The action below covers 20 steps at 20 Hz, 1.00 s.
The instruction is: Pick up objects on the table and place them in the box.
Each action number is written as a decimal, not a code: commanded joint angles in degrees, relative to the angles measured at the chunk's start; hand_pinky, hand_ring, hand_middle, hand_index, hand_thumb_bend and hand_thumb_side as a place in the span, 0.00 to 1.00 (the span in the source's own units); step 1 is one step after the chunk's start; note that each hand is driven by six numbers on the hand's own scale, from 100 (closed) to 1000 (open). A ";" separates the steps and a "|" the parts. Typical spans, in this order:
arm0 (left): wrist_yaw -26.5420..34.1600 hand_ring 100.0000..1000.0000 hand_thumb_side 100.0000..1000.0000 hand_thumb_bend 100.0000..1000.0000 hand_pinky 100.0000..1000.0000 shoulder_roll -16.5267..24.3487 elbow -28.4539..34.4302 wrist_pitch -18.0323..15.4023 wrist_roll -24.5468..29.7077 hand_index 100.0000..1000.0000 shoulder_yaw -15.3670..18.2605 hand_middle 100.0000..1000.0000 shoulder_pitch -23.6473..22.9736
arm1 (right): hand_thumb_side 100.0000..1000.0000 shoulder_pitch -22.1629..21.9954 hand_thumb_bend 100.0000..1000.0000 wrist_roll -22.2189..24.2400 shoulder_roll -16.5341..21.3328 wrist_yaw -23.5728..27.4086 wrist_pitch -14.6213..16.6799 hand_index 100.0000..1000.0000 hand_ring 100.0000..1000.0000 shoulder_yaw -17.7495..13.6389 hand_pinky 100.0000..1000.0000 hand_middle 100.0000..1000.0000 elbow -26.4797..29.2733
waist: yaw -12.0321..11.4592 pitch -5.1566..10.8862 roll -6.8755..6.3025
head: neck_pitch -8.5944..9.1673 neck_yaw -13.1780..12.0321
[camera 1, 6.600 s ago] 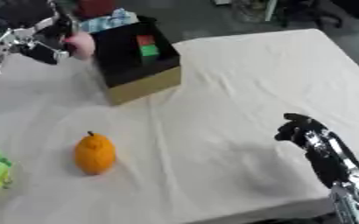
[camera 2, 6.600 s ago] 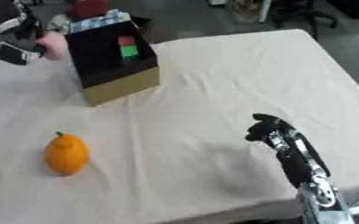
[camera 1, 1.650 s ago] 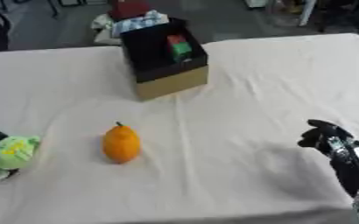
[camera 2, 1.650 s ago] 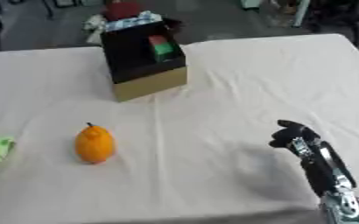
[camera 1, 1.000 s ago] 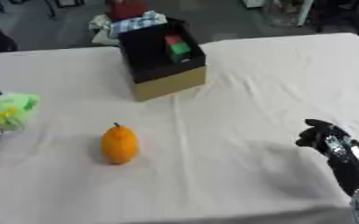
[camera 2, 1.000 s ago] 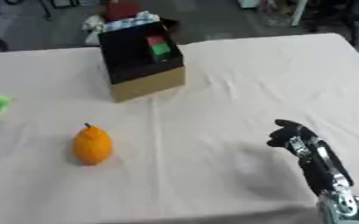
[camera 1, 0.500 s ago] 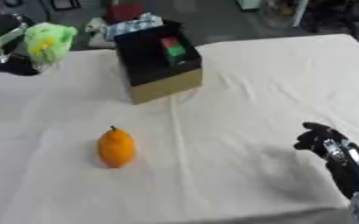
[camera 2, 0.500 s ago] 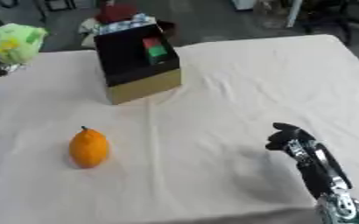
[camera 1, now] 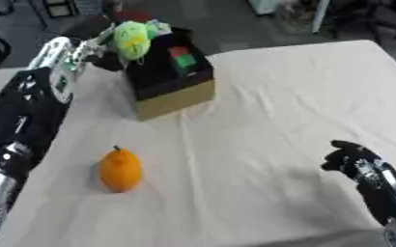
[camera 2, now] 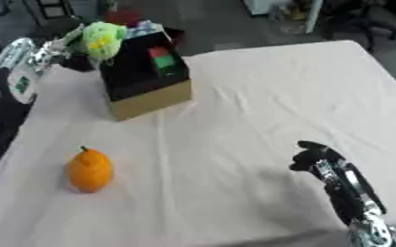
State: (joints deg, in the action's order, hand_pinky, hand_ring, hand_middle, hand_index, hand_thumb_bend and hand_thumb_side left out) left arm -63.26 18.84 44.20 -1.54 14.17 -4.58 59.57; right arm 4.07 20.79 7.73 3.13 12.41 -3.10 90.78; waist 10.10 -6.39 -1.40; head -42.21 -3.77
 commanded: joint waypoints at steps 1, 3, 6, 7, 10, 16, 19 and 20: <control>-4.16 0.68 0.39 0.21 0.77 -0.03 -2.26 1.35 -0.25 0.87 1.18 0.73 1.78 | 0.71 0.64 0.00 0.24 0.17 0.34 0.07 0.78 0.56 0.08 0.66 0.54 0.52 | 0.08 0.40 0.88 | 0.70 -0.05; -5.92 0.73 0.66 0.43 0.81 0.37 -2.63 2.16 -0.11 0.91 1.58 0.80 1.57 | 0.71 0.63 0.00 0.22 0.15 0.34 0.06 0.78 0.56 0.03 0.66 0.54 0.52 | 0.03 0.44 0.88 | 0.76 0.20; -8.33 0.78 0.90 0.66 0.85 1.56 -1.33 3.53 -0.87 0.94 2.05 0.86 1.08 | 0.71 0.62 0.00 0.21 0.15 0.33 0.05 0.78 0.56 -0.02 0.66 0.54 0.53 | -0.20 0.50 0.89 | 0.87 0.56; -8.77 0.80 0.94 0.70 0.86 2.07 -0.52 3.87 -1.41 0.94 2.21 0.88 0.93 | 0.71 0.62 0.00 0.20 0.17 0.32 0.04 0.78 0.56 -0.04 0.66 0.54 0.51 | -0.32 0.51 0.90 | 0.88 0.64; -9.65 0.84 0.98 0.77 0.91 3.27 1.33 4.50 -2.71 0.95 2.38 0.92 0.64 | 0.71 0.60 0.00 0.16 0.21 0.31 0.06 0.78 0.56 -0.07 0.66 0.54 0.46 | -0.65 0.54 0.96 | 0.95 0.83; -6.90 0.82 0.82 0.67 0.90 4.94 5.18 2.18 -3.58 0.93 1.95 0.88 -0.38 | 0.71 0.73 0.00 0.21 0.15 0.32 0.16 0.78 0.56 -0.09 0.66 0.54 0.43 | -0.95 0.44 1.22 | 1.06 0.96; -0.26 0.79 0.62 0.55 0.87 7.97 11.23 -3.47 -0.33 0.92 -0.41 0.83 -2.47 | 0.71 0.74 0.00 -0.01 0.31 0.21 0.21 0.78 0.56 -0.29 0.66 0.54 0.28 | -1.05 0.33 1.15 | 1.06 1.17; 2.49 0.78 0.56 0.53 0.86 9.48 13.69 -5.39 1.20 0.91 -1.46 0.81 -3.33 | 0.71 0.76 0.00 -0.06 0.36 0.17 0.23 0.78 0.56 -0.32 0.66 0.54 0.25 | -1.09 0.32 1.08 | 1.04 1.23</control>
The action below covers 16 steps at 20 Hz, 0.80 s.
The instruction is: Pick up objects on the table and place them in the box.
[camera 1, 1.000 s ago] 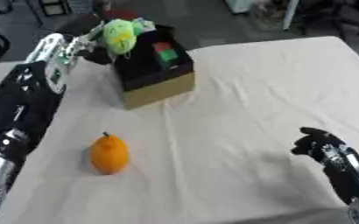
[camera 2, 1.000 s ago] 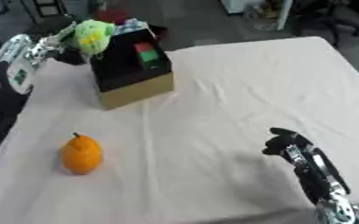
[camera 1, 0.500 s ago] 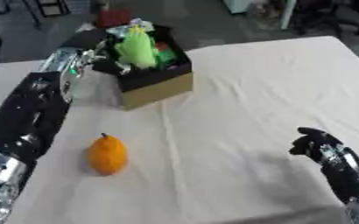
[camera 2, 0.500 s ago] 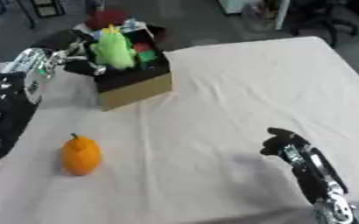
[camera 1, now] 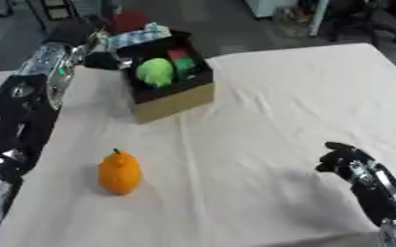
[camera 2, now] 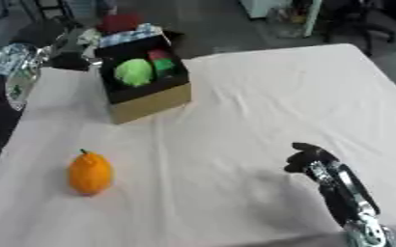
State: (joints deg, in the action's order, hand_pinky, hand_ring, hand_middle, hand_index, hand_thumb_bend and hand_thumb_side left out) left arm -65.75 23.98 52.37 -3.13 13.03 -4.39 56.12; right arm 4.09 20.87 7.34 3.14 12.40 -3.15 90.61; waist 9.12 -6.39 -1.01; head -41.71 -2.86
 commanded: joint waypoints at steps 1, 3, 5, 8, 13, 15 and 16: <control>8.09 0.75 0.49 0.49 0.84 6.20 8.05 -5.84 4.13 0.90 -2.99 0.79 -1.01 | 0.71 0.81 0.00 -0.15 0.79 0.14 0.26 0.78 0.56 -0.29 0.66 0.54 0.43 | -0.16 0.33 0.58 | 0.56 0.39; 15.05 0.73 0.45 0.46 0.83 9.87 12.45 -8.92 8.37 0.89 -5.15 0.77 -3.43 | 0.71 0.88 0.00 -0.14 0.86 0.11 0.26 0.78 0.56 -0.31 0.66 0.54 0.44 | -0.22 0.38 0.42 | 0.63 0.61; 22.54 0.69 0.39 0.42 0.81 14.44 17.16 -11.47 13.23 0.86 -7.10 0.72 -6.66 | 0.71 0.85 0.00 -0.19 1.04 0.04 0.24 0.78 0.56 -0.38 0.66 0.54 0.41 | -0.30 0.46 0.23 | 0.77 0.98; 31.79 0.66 0.37 0.39 0.80 21.04 24.38 -12.76 19.20 0.84 -8.85 0.69 -11.93 | 0.71 0.78 0.00 -0.29 1.27 -0.08 0.24 0.78 0.56 -0.46 0.66 0.54 0.35 | -0.46 0.58 -0.08 | 0.93 1.37; 39.10 0.67 0.38 0.38 0.79 27.39 32.82 -12.03 25.94 0.84 -11.57 0.69 -19.18 | 0.71 0.71 0.00 -0.22 1.54 -0.24 0.24 0.78 0.56 -0.40 0.66 0.54 0.31 | -0.82 0.72 -0.40 | 0.88 1.73; 40.70 0.68 0.39 0.37 0.80 28.12 34.44 -11.85 27.46 0.85 -13.11 0.70 -20.62 | 0.71 0.68 0.00 -0.20 1.56 -0.26 0.26 0.78 0.56 -0.41 0.66 0.54 0.30 | -0.82 0.77 -0.39 | 0.89 1.74; 41.46 0.69 0.39 0.37 0.80 28.24 35.12 -11.92 27.98 0.85 -14.01 0.70 -21.13 | 0.71 0.67 0.00 -0.21 1.56 -0.27 0.28 0.78 0.56 -0.42 0.66 0.54 0.29 | -0.81 0.80 -0.36 | 0.87 1.76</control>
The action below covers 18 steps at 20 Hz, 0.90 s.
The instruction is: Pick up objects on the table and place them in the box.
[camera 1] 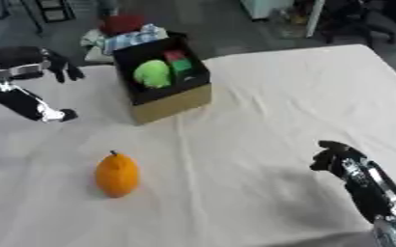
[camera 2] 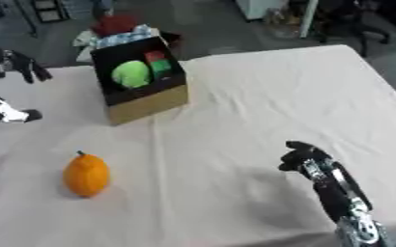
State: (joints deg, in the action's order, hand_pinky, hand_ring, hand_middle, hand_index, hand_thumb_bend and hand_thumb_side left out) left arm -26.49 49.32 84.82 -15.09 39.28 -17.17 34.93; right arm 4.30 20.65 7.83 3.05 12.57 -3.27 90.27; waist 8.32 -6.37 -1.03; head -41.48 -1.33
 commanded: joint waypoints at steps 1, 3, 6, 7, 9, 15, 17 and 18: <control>3.06 0.69 0.39 0.36 0.80 2.86 3.23 -0.08 2.09 0.85 -2.15 0.70 -0.30 | 0.71 0.45 0.00 -0.01 1.07 -0.18 0.12 0.78 0.56 -0.31 0.66 0.54 0.60 | 0.01 0.81 -0.31 | 0.62 0.20; 4.45 0.69 0.40 0.35 0.81 2.67 4.03 -0.29 2.68 0.86 -3.88 0.71 -0.57 | 0.71 0.43 0.00 0.01 1.07 -0.19 0.15 0.78 0.56 -0.28 0.66 0.54 0.57 | 0.06 0.86 -0.27 | 0.55 0.15; 4.99 0.71 0.41 0.35 0.82 1.78 3.96 -0.51 4.13 0.87 -6.85 0.73 -0.19 | 0.71 0.42 0.00 0.07 1.05 -0.17 0.16 0.78 0.56 -0.21 0.66 0.54 0.55 | 0.20 0.93 -0.30 | 0.57 0.16; 4.67 0.72 0.42 0.36 0.82 1.27 3.57 -0.60 4.77 0.87 -7.72 0.74 0.08 | 0.71 0.43 0.00 0.11 1.05 -0.16 0.16 0.78 0.56 -0.17 0.66 0.54 0.55 | 0.24 0.95 -0.29 | 0.55 0.18; 4.02 0.72 0.43 0.35 0.82 0.04 2.29 -0.84 6.40 0.88 -9.38 0.75 0.62 | 0.71 0.41 0.00 0.18 1.03 -0.16 0.16 0.78 0.55 -0.12 0.66 0.54 0.55 | 0.35 0.97 -0.28 | 0.51 0.17; -0.62 0.74 0.42 0.36 0.83 -2.99 -1.44 -1.77 8.69 0.90 -11.68 0.78 1.28 | 0.71 0.38 0.00 0.19 1.00 -0.15 0.13 0.78 0.55 -0.12 0.66 0.54 0.54 | 0.54 0.88 -0.30 | 0.43 0.32; -2.67 0.74 0.41 0.37 0.83 -3.78 -2.12 -2.27 7.68 0.91 -11.83 0.80 0.99 | 0.71 0.40 0.00 0.19 0.99 -0.15 0.13 0.78 0.55 -0.13 0.66 0.54 0.56 | 0.60 0.82 -0.31 | 0.38 0.37; -3.54 0.74 0.41 0.37 0.83 -4.11 -2.45 -2.56 7.27 0.91 -11.96 0.80 0.85 | 0.71 0.40 0.00 0.18 0.98 -0.15 0.12 0.78 0.55 -0.14 0.66 0.54 0.56 | 0.63 0.80 -0.32 | 0.37 0.34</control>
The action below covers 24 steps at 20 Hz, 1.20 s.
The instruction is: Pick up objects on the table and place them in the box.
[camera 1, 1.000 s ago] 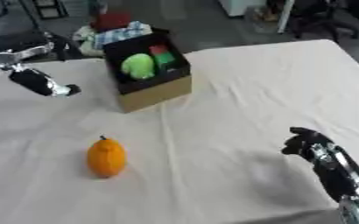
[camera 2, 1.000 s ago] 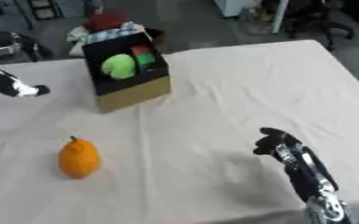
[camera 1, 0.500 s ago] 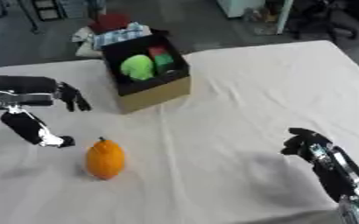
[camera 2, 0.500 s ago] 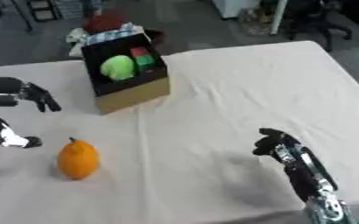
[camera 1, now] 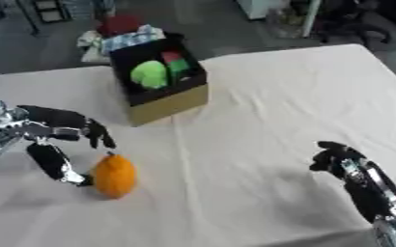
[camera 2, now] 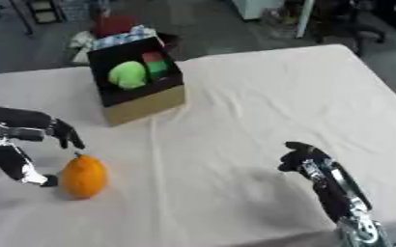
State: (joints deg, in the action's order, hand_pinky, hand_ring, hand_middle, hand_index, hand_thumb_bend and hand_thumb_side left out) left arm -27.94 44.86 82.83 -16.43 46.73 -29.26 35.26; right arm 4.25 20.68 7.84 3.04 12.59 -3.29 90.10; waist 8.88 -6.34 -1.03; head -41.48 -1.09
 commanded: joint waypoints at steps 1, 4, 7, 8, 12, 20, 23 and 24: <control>-2.76 0.74 0.41 0.36 0.83 0.03 -0.79 -1.49 -0.57 0.91 0.01 0.80 0.38 | 0.71 0.45 0.00 0.14 0.97 -0.14 0.08 0.78 0.55 -0.11 0.66 0.54 0.74 | 0.10 0.74 -0.34 | 0.37 0.10; -3.59 0.71 0.38 0.31 0.81 -0.99 -1.85 -2.12 -1.94 0.88 -0.19 0.75 -0.29 | 0.71 0.47 0.00 0.20 0.92 -0.14 0.07 0.78 0.55 -0.07 0.66 0.54 0.76 | 0.18 0.66 -0.34 | 0.32 0.14; -2.88 0.55 0.20 0.14 0.72 -1.50 -2.72 -2.44 -3.39 0.73 -0.10 0.57 -0.87 | 0.71 0.47 0.00 0.13 0.94 -0.16 0.06 0.78 0.55 -0.15 0.66 0.54 0.76 | 0.25 0.62 -0.34 | 0.28 0.20; -2.52 0.51 0.16 0.09 0.69 -1.54 -2.91 -2.40 -4.03 0.69 0.09 0.53 -0.91 | 0.71 0.47 0.00 0.11 0.93 -0.16 0.05 0.78 0.55 -0.16 0.66 0.54 0.76 | 0.26 0.62 -0.36 | 0.28 0.22; -0.81 0.43 0.05 0.00 0.65 -1.23 -1.87 -0.54 -8.09 0.60 3.66 0.42 -1.55 | 0.71 0.43 0.00 0.07 0.82 -0.17 0.02 0.78 0.55 -0.26 0.66 0.54 0.79 | 0.25 0.55 -0.33 | 0.40 0.57; -1.92 0.46 0.05 0.00 0.66 -2.46 -0.42 6.01 -17.39 0.61 12.15 0.44 7.47 | 0.71 0.21 0.00 0.10 0.77 -0.21 -0.01 0.78 0.55 -0.23 0.66 0.54 0.71 | 0.13 0.75 -0.27 | 0.43 1.07; -8.56 0.47 0.04 0.00 0.67 -7.82 -8.98 7.77 -22.30 0.63 13.45 0.45 14.34 | 0.71 0.21 0.00 0.15 0.62 -0.16 0.01 0.78 0.55 -0.18 0.66 0.54 0.69 | 0.35 0.63 -0.04 | 0.56 1.07; -11.27 0.47 0.04 0.00 0.67 -10.02 -12.60 8.31 -23.98 0.63 14.14 0.45 16.42 | 0.71 0.27 0.00 0.17 0.56 -0.13 0.02 0.78 0.55 -0.15 0.66 0.54 0.70 | 0.50 0.53 0.07 | 0.62 0.96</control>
State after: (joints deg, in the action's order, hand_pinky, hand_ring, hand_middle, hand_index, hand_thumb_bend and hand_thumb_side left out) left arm -36.73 35.83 72.76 -8.74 24.72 -16.64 50.17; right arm 4.03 20.71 7.82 3.03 12.54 -3.31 90.10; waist 9.40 -6.39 -1.01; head -41.48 -0.14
